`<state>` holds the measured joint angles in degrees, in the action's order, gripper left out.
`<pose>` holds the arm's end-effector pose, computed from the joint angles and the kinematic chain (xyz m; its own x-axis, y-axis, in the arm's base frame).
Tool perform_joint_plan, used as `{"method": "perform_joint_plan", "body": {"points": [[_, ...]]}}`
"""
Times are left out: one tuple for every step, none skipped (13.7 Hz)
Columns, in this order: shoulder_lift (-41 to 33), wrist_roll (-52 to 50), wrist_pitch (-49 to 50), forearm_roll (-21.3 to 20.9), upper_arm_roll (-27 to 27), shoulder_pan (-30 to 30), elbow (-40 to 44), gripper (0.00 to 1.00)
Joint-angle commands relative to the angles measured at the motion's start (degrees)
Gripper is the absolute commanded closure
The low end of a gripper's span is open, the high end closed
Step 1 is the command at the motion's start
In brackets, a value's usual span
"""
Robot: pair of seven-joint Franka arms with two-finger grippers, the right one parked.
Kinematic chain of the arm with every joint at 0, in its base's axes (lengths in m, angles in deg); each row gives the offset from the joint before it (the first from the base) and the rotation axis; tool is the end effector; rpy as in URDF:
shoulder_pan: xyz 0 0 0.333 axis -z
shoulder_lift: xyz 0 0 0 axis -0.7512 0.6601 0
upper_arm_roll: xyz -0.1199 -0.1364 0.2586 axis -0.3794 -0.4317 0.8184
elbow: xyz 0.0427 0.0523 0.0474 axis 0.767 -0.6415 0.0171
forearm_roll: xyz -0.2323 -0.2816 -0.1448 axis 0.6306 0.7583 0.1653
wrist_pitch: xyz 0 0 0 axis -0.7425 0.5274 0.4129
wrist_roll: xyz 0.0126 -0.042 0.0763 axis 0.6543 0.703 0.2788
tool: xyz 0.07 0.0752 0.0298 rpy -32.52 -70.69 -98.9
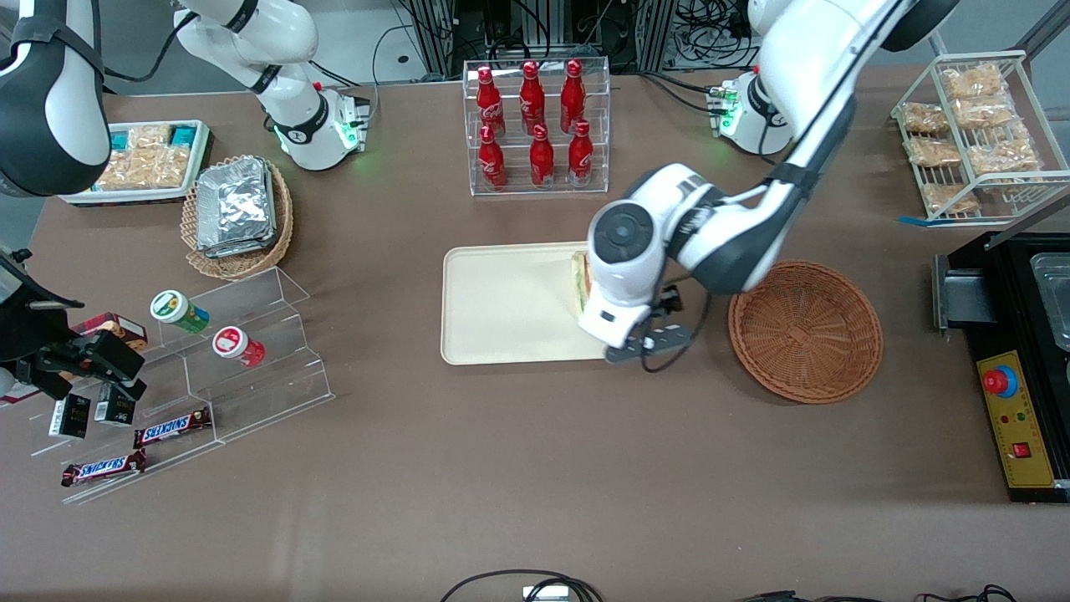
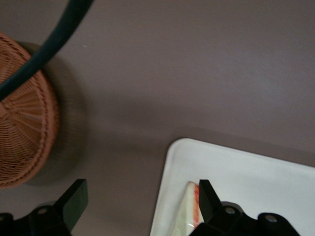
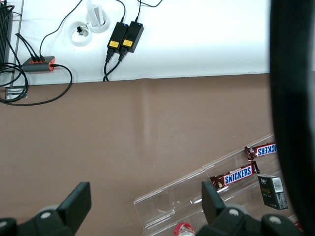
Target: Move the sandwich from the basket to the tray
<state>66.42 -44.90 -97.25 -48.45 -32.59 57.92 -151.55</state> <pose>0.5672 -0.3652 0.3645 0.9680 0.2508 -0.0014 0.2462 -0.9515 -0.1843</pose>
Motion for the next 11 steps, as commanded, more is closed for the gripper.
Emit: {"method": "perform_joint_plan", "body": {"points": [[-2.6, 1.1, 2.0, 0.1, -0.1, -3.9, -0.3, 0.01], [-3.4, 3.1, 3.3, 0.1, -0.1, -5.4, -0.3, 0.01], [-3.9, 5.2, 4.9, 0.1, -0.1, -6.9, -0.1, 0.01], [-4.9, 7.4, 5.5, 0.4, -0.1, -8.6, -0.1, 0.01], [-5.8, 9.8, 5.7, 0.7, -0.1, -10.2, -0.1, 0.01], [-6.9, 12.2, 6.1, 1.1, -0.2, -11.7, -0.3, 0.01], [-7.7, 14.1, 6.4, 1.3, -0.2, -13.3, -0.4, 0.01], [-8.8, 16.9, 6.6, 2.4, -0.4, -15.5, -0.5, 0.01], [-10.1, 20.4, 7.1, 4.2, -0.2, -16.8, -0.5, 0.01], [-11.9, 24.3, 8.3, 5.6, 0.3, -17.7, -0.7, 0.01], [-13.7, 28.1, 9.6, 7.3, 2.6, -18.0, -0.9, 0.01]]}}
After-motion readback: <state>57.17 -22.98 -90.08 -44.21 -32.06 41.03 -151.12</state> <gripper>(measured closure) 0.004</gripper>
